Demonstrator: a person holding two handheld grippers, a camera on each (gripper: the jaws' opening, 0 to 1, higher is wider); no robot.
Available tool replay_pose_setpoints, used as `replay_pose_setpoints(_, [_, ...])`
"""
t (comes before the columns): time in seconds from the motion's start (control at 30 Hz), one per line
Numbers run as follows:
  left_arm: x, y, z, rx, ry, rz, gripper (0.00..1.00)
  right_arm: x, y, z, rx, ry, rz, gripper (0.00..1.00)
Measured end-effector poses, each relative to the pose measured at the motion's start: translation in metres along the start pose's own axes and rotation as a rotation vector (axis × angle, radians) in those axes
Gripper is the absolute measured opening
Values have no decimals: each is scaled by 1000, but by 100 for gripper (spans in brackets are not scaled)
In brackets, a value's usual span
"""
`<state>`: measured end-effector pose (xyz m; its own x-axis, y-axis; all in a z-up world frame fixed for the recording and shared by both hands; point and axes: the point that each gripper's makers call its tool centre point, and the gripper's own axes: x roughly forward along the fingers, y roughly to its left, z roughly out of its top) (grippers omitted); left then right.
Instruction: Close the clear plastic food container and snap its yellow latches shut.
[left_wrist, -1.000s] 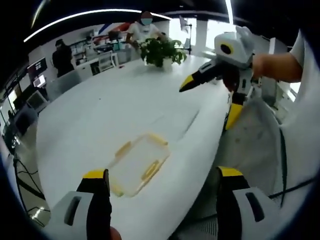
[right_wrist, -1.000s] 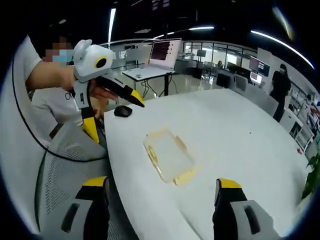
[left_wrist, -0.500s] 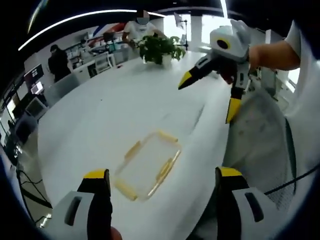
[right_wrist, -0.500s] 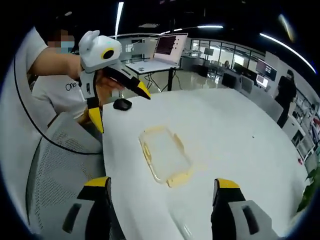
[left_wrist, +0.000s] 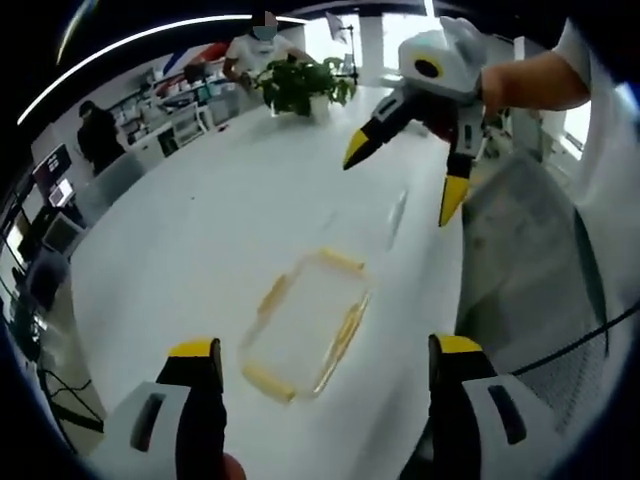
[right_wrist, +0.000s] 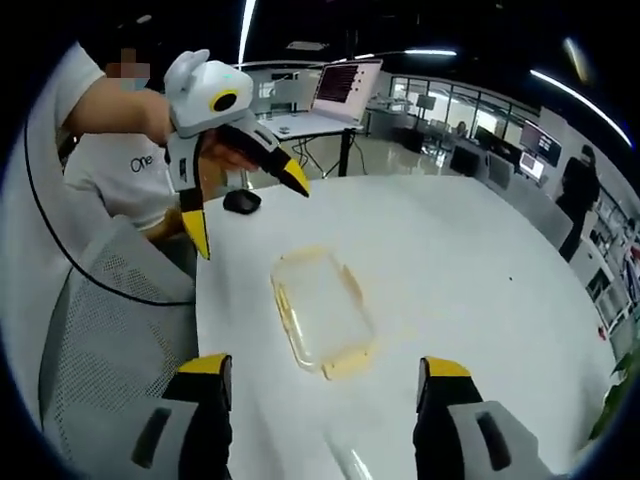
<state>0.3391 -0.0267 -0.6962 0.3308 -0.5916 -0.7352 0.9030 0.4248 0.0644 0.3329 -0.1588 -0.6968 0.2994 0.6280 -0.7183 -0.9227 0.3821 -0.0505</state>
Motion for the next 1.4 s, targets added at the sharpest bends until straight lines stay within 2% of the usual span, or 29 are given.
replay_pose_setpoints(0.33, [5, 12, -9, 1, 19, -30, 82, 11, -2, 1, -38, 13, 18, 72])
replay_pose_setpoints(0.4, [6, 12, -14, 38, 40, -36, 82, 13, -2, 2, -22, 5, 27, 73])
replay_pose_setpoints(0.67, [12, 17, -28, 74, 77, -53, 82, 22, -7, -4, -66, 38, 27, 71])
replay_pose_setpoints(0.83, [16, 21, -31, 73, 85, -58, 81, 26, -11, -6, -74, 47, 30, 71])
replay_pose_setpoints(1.0, [19, 21, -31, 108, 87, -76, 80, 29, -16, -8, -75, 53, 27, 70])
replay_pose_setpoints(1.23, [27, 25, -43, 170, 118, -97, 79, 36, -17, -12, -102, 73, 38, 69])
replay_pose_setpoints(1.4, [30, 29, -49, 186, 133, -111, 79, 43, -15, -15, -112, 83, 50, 69])
